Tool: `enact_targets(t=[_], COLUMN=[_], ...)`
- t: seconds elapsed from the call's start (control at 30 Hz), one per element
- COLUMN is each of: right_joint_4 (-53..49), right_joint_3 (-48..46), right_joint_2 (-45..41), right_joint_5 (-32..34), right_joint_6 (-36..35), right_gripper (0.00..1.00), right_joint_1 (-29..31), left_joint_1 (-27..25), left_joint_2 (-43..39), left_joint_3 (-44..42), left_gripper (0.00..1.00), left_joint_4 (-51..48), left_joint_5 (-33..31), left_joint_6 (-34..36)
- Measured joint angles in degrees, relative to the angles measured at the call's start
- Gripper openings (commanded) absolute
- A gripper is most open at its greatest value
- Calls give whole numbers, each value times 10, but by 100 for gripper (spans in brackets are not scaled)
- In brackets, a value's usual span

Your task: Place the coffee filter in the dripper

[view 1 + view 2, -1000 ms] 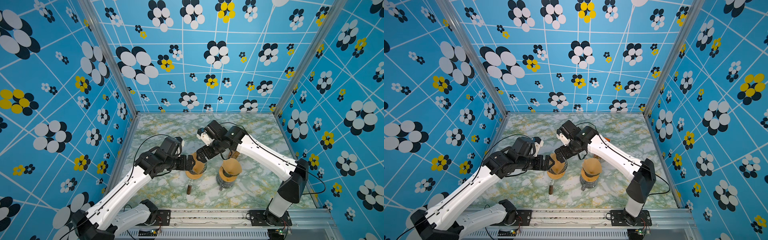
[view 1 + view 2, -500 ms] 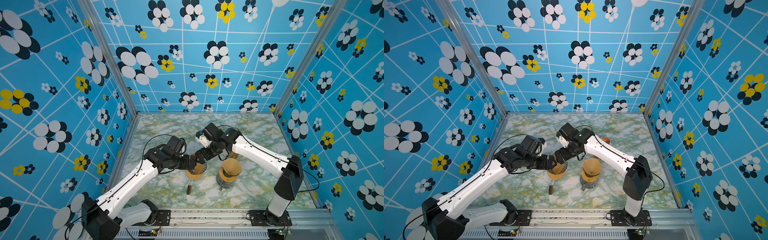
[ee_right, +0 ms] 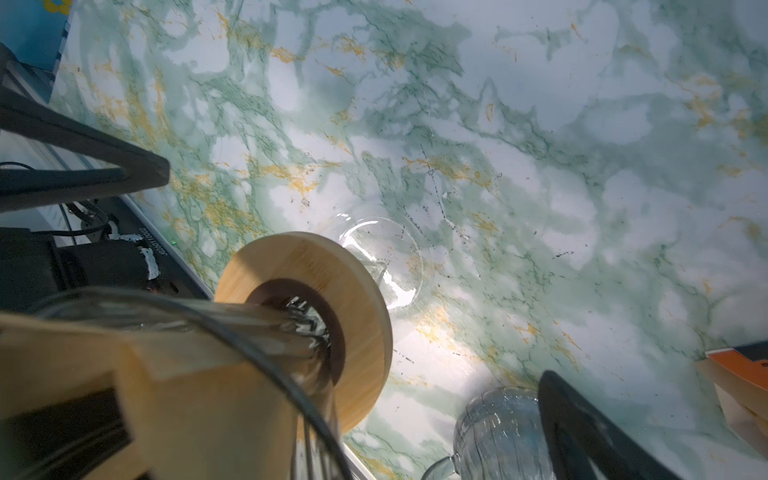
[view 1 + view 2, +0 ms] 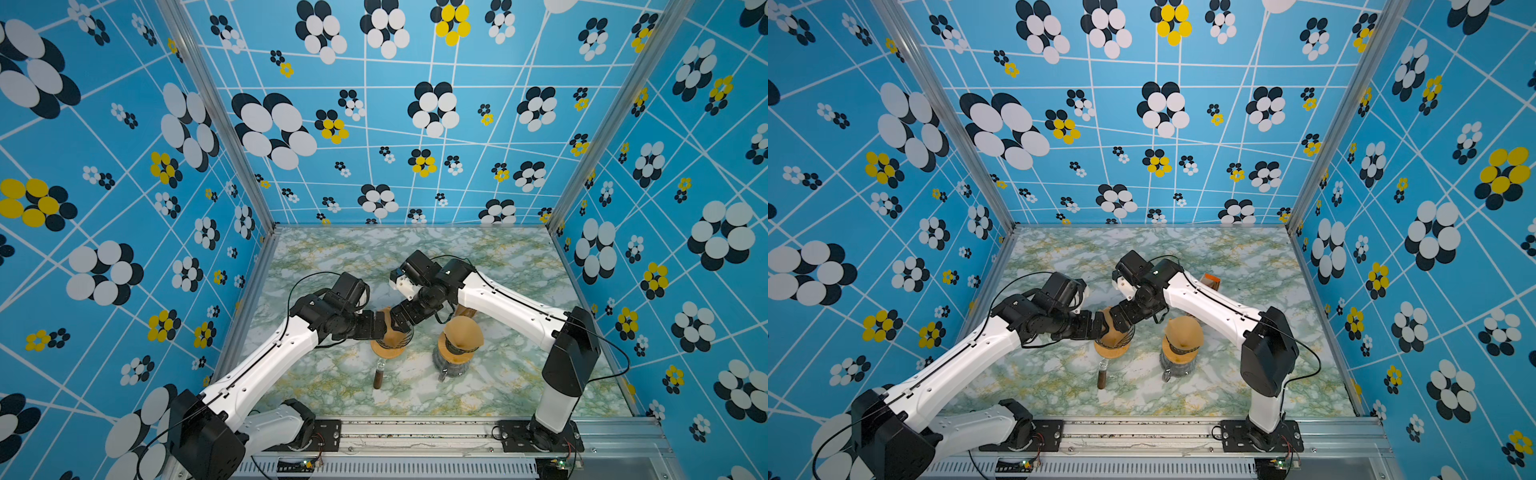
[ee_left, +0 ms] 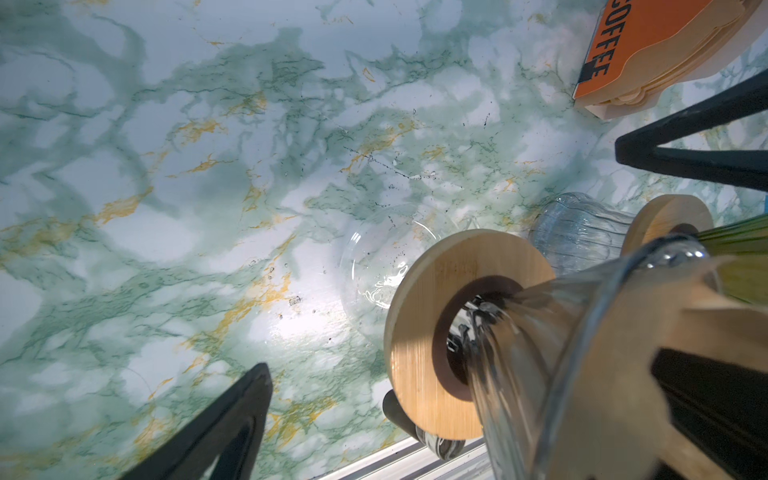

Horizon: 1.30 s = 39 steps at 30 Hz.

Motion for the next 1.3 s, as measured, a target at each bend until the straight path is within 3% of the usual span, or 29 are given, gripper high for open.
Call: enact_targets(t=[0.37,1.3], right_joint_4=[-19,-29], right_joint_3=[0,26], right_joint_2=[19,37], right_joint_5=[30,23], right_joint_6=[-13,-14], right_gripper=[99,99], right_joint_1=[9,18], left_joint_1=[6,38], left_joint_2=[12,10], left_joint_3=[-1,-36], left_gripper=[99,99], left_joint_4=[3,29], left_joint_5=[-2,16], left_joint_6=[11,22])
